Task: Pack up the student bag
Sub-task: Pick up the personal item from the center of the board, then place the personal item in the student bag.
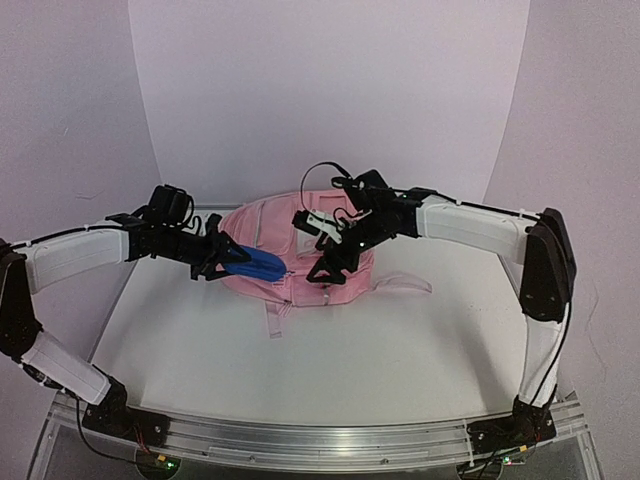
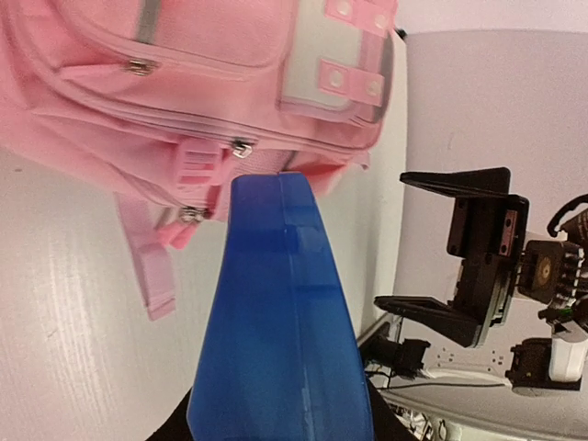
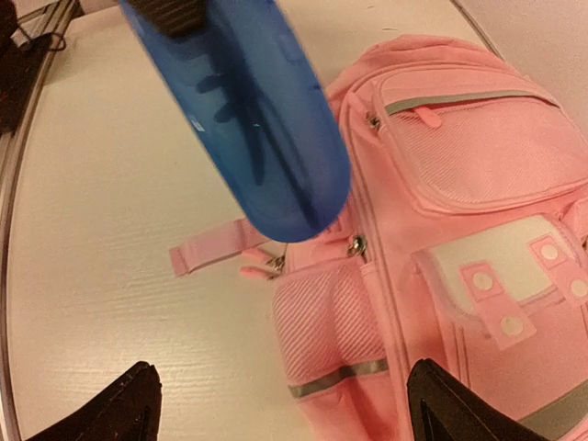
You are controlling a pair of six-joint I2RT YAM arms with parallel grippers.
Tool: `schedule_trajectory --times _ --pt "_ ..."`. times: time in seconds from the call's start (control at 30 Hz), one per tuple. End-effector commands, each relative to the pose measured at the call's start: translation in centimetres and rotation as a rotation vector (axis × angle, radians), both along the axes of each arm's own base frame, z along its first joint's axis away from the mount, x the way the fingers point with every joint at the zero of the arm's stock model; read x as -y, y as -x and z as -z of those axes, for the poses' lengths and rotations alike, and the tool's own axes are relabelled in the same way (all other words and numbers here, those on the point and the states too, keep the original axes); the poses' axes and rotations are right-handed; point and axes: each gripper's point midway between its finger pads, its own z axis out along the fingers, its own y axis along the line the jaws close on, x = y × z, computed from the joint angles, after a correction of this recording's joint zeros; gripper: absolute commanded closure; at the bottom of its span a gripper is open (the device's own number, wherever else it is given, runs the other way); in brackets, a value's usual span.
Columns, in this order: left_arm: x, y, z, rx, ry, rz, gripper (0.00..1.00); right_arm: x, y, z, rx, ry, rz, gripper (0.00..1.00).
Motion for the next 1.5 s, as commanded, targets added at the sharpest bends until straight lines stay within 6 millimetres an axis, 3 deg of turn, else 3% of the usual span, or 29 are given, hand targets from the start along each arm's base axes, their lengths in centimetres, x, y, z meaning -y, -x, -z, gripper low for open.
schedule_trajectory --times 0.0,0.07,0.23,0.43,0.57,0.63,0.87,1.07,1.33,1.47 --pt "-3.3 0.1 -0.4 0.032 -0.105 -0.119 0.79 -1.2 -3.0 2.4 -0.061 0.070 0.129 0.12" --pt "-4.0 0.3 -0.6 0.035 -0.119 -0.147 0.79 -2.0 -3.8 2.8 -0.018 0.087 0.121 0.14" --pt "-5.7 0.7 -1.0 0.037 -0.147 -0.229 0.79 -3.4 -4.9 6.2 0.096 0.191 0.091 0.18" --pt "-6.8 1.7 -1.8 0.045 -0.143 -0.278 0.79 -3.8 -8.0 9.6 0.291 0.298 0.108 0.30" --pt "-7.4 2.4 -2.1 0.049 -0.139 -0.293 0.79 -3.9 -8.8 10.5 0.422 0.340 0.098 0.36" --pt "-7.5 2.7 -2.1 0.048 -0.138 -0.298 0.79 -3.9 -8.8 10.4 0.465 0.350 0.092 0.40" --pt "-7.7 3.1 -2.3 0.056 -0.131 -0.300 0.79 -4.9 -8.5 6.9 0.565 0.289 0.019 0.45" --pt "-7.9 3.3 -2.6 0.067 -0.136 -0.301 0.79 -5.3 -5.3 3.8 0.536 0.184 -0.103 0.45" --pt "-8.0 3.6 -2.4 0.064 -0.133 -0.306 0.79 -6.3 -5.6 4.3 0.550 0.187 -0.160 0.52" --pt "-8.0 3.5 -2.4 0.065 -0.136 -0.304 0.79 -6.5 -5.9 6.7 0.556 0.238 -0.199 0.53"
